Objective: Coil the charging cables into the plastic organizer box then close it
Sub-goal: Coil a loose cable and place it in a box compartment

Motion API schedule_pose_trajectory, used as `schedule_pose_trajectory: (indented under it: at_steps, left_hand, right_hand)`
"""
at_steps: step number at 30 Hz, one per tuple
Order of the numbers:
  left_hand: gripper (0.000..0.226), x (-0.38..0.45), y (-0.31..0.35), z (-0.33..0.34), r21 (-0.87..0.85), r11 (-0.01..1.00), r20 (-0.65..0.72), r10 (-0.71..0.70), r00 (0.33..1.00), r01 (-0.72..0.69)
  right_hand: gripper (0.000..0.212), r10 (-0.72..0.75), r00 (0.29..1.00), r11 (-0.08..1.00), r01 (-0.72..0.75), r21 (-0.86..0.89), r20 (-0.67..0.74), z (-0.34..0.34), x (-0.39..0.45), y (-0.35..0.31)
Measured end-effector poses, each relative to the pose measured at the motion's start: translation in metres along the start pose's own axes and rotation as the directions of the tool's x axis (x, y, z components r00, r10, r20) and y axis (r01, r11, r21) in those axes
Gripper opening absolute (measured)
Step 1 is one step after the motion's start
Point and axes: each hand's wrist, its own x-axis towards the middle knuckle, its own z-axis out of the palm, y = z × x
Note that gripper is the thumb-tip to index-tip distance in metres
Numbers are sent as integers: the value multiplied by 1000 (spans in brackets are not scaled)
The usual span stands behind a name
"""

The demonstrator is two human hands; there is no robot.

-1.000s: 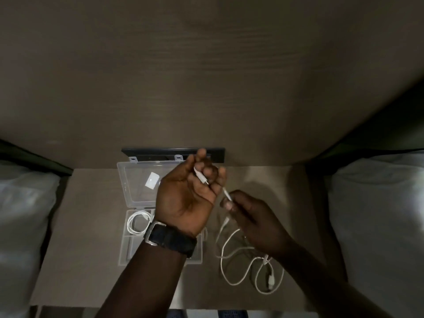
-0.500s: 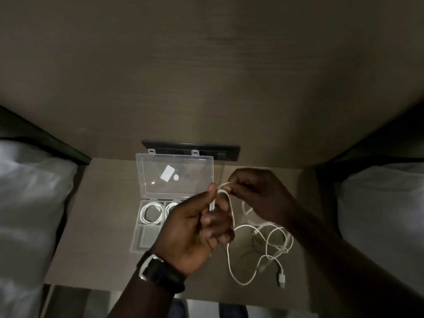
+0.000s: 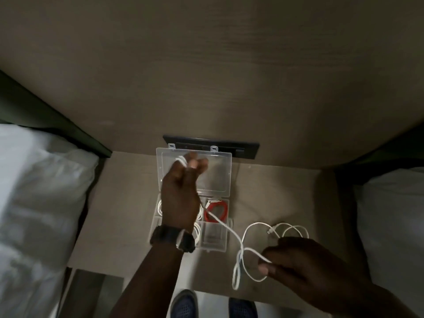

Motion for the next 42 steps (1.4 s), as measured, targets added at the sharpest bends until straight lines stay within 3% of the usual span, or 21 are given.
schedule_pose_trajectory:
  at_steps: [2, 5, 7, 10, 12, 14, 15, 17, 20, 22, 25, 27, 29, 31, 34, 36, 38, 39, 40, 42]
  left_hand:
    - [17, -13, -14, 3, 289, 954, 195, 24, 980, -81]
    - [19, -31, -26, 5, 418, 897, 432, -59, 900, -142]
    - [34, -38, -22, 8, 425, 898, 508, -135, 851, -111]
    - [67, -48, -5, 16, 345, 923, 542, -345, 766, 171]
    - [66, -55, 7, 21, 219, 889, 626, -444, 641, 402]
    - [49, -55, 21, 24, -46, 766, 717, -421, 555, 641]
    - [42, -51, 26, 23, -215, 656, 739, -375, 559, 724]
    - [37, -38, 32, 18, -513, 465, 684, -287, 670, 722]
    - [37, -14, 31, 9, -757, 376, 420, -346, 839, 535]
    - [36, 0, 28, 0, -797, 414, 264, -415, 871, 439]
    - [32, 6, 21, -3, -747, 529, 163, -440, 883, 402]
    - [31, -4, 12, 6, -596, 705, 144, -378, 915, 385]
    - [38, -21, 6, 19, -283, 909, 197, -259, 946, 308]
    - [50, -42, 1, 30, 54, 977, 389, -213, 896, 208]
    - [69, -68, 2, 39, 198, 947, 546, -320, 774, 251]
    - [64, -73, 9, 41, 132, 882, 618, -430, 658, 452]
    - [50, -68, 20, 38, -82, 682, 738, -448, 504, 726]
    - [46, -64, 24, 36, -218, 553, 786, -389, 481, 804]
    - [41, -59, 26, 33, -353, 451, 789, -327, 520, 820]
    - [31, -52, 25, 30, -548, 405, 677, -299, 672, 732]
  right_hand:
    - [35, 24, 988, 999, -29, -27, -150, -15, 0, 1]
    - [32, 150, 886, 983, -87, 159, -440, -50, 13, 14]
    - [31, 195, 798, 979, -120, 167, -570, -66, 26, 24]
    - [33, 309, 726, 949, -192, 250, -615, -68, 52, 38]
    - [29, 393, 712, 914, -228, 337, -583, -59, 68, 46]
    - [29, 459, 693, 875, -246, 417, -556, -45, 80, 51]
    - [30, 471, 692, 871, -265, 414, -547, -37, 83, 50]
    - [36, 436, 770, 886, -275, 374, -466, -16, 83, 40]
    - [49, 289, 928, 934, -220, 282, -234, 14, 65, 15]
    - [58, 248, 952, 941, -194, 276, -177, 22, 45, 3]
    - [53, 156, 968, 974, -117, 196, -195, 12, 16, -12]
    - [45, 72, 983, 992, -53, 113, -167, -1, 9, -24]
    - [35, 25, 978, 996, -6, 94, -206, -16, 14, -31]
    - [31, 34, 932, 995, 2, 100, -360, -37, 27, -23]
    - [25, 52, 844, 997, -17, 70, -534, -58, 52, -1]
    - [21, 122, 822, 988, -44, 151, -556, -51, 64, 10]
    - [24, 253, 814, 946, -95, 310, -523, -33, 71, 15]
    - [26, 311, 825, 912, -119, 393, -472, -23, 71, 14]
    - [27, 341, 850, 877, -134, 462, -401, -11, 69, 11]
    - [24, 295, 919, 835, -116, 537, -261, 14, 60, -3]
